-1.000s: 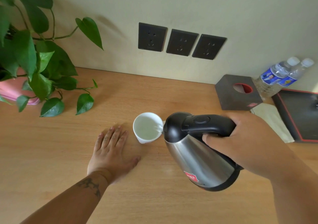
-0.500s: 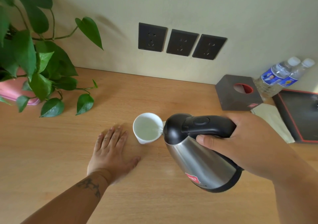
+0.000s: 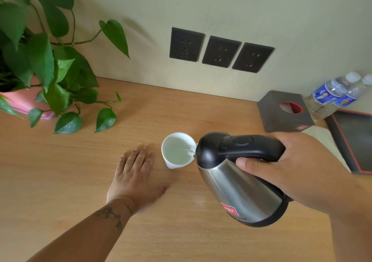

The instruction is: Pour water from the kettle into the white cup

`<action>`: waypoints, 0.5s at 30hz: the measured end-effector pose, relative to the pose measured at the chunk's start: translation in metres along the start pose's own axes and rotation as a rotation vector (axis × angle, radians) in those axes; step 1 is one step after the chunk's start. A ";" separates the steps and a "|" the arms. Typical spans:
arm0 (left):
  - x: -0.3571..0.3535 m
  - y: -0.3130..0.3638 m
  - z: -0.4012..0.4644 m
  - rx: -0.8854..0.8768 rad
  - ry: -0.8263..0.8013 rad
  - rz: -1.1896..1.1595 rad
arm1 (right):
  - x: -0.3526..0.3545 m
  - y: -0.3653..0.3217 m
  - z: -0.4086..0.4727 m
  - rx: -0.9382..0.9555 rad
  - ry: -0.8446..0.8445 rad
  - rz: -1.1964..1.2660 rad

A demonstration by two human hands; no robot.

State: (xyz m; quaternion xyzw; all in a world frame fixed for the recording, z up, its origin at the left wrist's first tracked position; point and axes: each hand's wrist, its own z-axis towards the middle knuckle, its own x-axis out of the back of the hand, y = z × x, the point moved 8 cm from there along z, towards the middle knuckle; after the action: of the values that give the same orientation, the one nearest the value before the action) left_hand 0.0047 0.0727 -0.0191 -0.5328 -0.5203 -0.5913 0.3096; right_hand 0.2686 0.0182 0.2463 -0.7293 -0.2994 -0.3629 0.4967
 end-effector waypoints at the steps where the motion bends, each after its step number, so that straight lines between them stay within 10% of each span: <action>1: 0.000 0.000 0.000 -0.002 0.002 0.002 | 0.000 0.000 0.000 0.000 -0.001 -0.002; 15: -0.003 -0.001 0.001 -0.008 0.026 0.009 | 0.002 0.004 -0.001 -0.036 -0.014 0.028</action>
State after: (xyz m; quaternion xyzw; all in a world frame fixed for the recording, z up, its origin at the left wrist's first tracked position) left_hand 0.0049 0.0735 -0.0229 -0.5286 -0.5114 -0.5988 0.3170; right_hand 0.2724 0.0162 0.2465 -0.7446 -0.2860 -0.3563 0.4866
